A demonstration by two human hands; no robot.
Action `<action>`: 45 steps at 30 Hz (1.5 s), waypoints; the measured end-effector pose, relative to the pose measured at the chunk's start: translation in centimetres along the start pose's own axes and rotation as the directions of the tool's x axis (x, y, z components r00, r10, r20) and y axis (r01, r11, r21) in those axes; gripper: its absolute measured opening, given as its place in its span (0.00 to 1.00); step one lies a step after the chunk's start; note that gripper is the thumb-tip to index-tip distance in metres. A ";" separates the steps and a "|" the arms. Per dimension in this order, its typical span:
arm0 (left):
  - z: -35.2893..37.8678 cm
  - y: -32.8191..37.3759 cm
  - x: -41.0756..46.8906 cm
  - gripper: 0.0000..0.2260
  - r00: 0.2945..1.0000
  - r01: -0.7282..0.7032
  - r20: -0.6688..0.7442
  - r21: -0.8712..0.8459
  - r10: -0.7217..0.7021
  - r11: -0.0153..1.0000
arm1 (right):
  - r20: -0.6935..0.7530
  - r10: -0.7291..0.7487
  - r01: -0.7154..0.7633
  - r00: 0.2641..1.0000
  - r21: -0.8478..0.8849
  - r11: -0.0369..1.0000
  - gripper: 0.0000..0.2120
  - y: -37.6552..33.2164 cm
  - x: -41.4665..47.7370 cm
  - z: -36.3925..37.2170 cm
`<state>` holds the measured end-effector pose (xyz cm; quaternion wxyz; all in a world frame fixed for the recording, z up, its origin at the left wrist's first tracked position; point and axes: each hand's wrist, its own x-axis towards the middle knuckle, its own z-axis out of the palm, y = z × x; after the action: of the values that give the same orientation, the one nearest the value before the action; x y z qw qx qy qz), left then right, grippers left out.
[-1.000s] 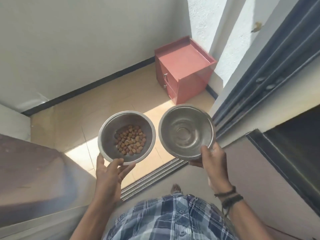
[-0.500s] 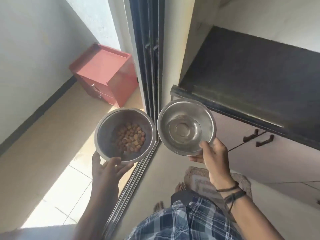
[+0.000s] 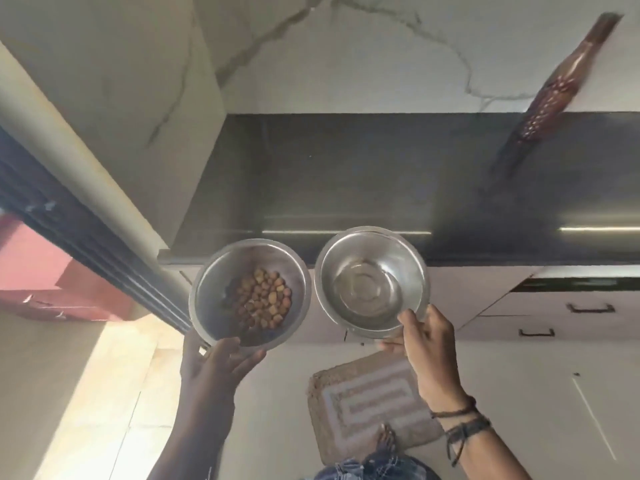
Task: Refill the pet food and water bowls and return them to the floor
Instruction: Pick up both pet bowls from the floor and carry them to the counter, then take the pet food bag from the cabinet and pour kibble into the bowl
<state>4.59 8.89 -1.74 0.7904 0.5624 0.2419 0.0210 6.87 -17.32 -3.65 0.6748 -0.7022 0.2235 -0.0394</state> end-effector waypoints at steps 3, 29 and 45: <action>6.1 -1.1 1.3 0.17 0.999 0.001 0.044 -0.009 -0.001 1.000 | -0.052 -0.006 0.008 0.999 0.035 0.999 0.07 -0.8 3.8 -4.2; 36.8 -3.6 20.9 0.17 0.987 0.090 0.139 -0.085 -0.078 0.992 | -0.118 0.090 -0.075 0.989 0.123 0.990 0.11 -9.0 36.0 -13.9; 40.3 -4.6 24.8 0.22 0.988 0.144 0.068 -0.115 -0.136 0.983 | -0.071 0.124 -0.109 0.990 0.180 0.977 0.11 -7.9 41.2 -13.4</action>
<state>41.74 -20.58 -4.66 0.8290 0.4961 0.2555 -0.0370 41.06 -45.00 -5.02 0.7257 -0.6233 0.2874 -0.0481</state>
